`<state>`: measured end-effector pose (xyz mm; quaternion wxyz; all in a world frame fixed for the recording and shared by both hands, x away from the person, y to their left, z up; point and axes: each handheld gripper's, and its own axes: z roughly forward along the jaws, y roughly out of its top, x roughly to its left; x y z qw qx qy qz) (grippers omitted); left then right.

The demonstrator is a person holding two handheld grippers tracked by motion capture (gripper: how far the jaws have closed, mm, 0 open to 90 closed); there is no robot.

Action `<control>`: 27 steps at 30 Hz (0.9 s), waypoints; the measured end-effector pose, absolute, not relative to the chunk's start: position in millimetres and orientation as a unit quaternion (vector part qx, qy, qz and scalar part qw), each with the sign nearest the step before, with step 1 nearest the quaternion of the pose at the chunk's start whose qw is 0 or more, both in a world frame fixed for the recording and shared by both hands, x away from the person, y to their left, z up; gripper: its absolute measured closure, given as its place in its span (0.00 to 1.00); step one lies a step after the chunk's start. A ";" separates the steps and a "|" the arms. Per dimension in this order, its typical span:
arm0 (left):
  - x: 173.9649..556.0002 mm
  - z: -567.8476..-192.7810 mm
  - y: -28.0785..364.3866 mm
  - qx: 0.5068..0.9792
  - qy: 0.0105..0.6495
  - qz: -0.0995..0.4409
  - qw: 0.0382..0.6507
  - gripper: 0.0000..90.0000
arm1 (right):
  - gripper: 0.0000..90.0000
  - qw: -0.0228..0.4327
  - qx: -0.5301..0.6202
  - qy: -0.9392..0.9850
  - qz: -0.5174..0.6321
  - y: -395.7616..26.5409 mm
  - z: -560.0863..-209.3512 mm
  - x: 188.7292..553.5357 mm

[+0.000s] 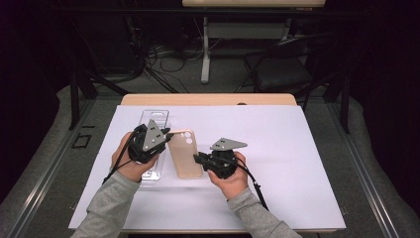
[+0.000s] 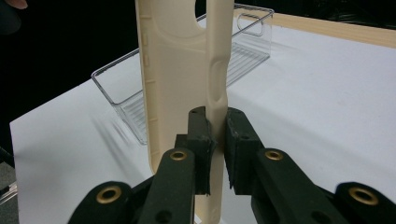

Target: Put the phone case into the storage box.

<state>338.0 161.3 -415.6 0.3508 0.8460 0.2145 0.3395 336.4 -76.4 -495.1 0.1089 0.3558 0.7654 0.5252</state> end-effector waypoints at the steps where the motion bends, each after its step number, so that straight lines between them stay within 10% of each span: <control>1: 337.9 -415.4 161.4 0.847 0.214 0.340 0.350 0.88 | 0.91 0.109 0.355 0.766 0.525 -76.3 -495.1 336.4; 27: 337.3 -414.4 163.5 0.845 0.232 0.326 0.354 0.89 | 0.90 0.101 0.356 0.764 0.528 -75.6 -496.2 336.7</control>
